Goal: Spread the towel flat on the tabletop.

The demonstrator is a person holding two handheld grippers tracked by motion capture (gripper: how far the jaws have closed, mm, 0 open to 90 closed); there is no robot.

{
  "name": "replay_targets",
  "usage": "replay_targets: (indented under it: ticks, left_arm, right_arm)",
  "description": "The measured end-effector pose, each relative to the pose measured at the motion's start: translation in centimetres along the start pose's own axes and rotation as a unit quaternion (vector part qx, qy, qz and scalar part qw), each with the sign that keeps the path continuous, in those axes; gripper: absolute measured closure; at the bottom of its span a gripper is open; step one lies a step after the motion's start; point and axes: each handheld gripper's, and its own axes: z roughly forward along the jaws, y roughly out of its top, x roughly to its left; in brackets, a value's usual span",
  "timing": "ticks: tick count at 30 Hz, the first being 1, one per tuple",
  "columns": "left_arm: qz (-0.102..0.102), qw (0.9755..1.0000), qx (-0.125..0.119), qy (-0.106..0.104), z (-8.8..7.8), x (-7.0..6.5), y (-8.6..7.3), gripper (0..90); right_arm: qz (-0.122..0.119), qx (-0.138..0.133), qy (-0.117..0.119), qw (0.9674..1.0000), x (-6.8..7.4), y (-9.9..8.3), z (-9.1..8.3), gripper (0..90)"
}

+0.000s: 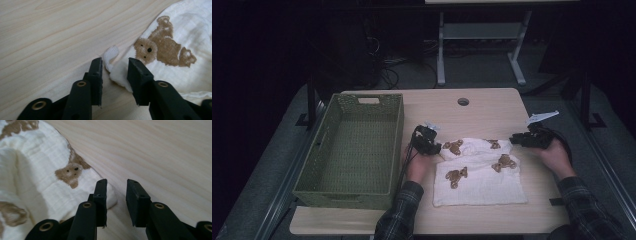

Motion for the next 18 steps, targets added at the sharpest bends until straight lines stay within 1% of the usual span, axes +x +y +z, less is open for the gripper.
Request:
replay_targets:
  ticks: [2,3,5,6,7,8,12,14,17,18]
  left_arm:
    - [0.002,1.0000,0.000,0.001,0.1,0.0,0.1,69.6]
    - [0.007,1.0000,0.001,0.001,0.1,0.0,0.2,72.2]
    - [0.008,1.0000,0.002,0.000,0.2,-0.1,0.3,78.1]
    - [0.012,0.9999,0.001,-0.001,0.2,-0.1,0.4,81.2]
    - [0.012,0.9999,-0.001,-0.001,0.2,-0.1,0.5,83.8]
    - [0.010,0.9999,-0.003,0.000,0.2,0.0,0.6,84.9]
    - [0.005,0.9998,-0.017,0.003,-0.3,0.4,1.2,85.9]
    - [0.008,0.9998,-0.019,0.006,-0.6,0.7,1.8,85.9]
    - [0.002,0.9995,-0.031,0.012,-0.9,1.1,2.7,86.0]
    - [0.002,0.9994,-0.032,0.014,-0.9,1.3,3.0,85.9]
  right_arm:
    - [0.001,0.007,0.005,1.0000,-0.2,-0.1,0.5,71.9]
    - [-0.001,0.007,0.008,0.9999,-0.3,-0.2,0.8,74.9]
    - [0.001,0.009,0.012,0.9999,-0.3,-0.1,0.8,79.8]
    - [0.002,0.009,0.013,0.9999,-0.3,-0.1,0.8,81.9]
    - [0.000,0.008,0.016,0.9998,-0.3,-0.1,0.8,84.0]
    - [-0.007,0.007,0.016,0.9998,-0.3,-0.1,0.8,84.7]
    - [-0.009,0.000,0.012,0.9999,0.0,0.3,0.4,85.7]
    - [-0.011,-0.012,0.012,0.9998,0.0,0.9,0.0,85.9]
    - [-0.015,-0.026,0.008,0.9995,-0.1,1.9,-0.5,86.0]
    - [-0.020,-0.030,0.005,0.9993,-0.3,2.2,-0.5,86.0]
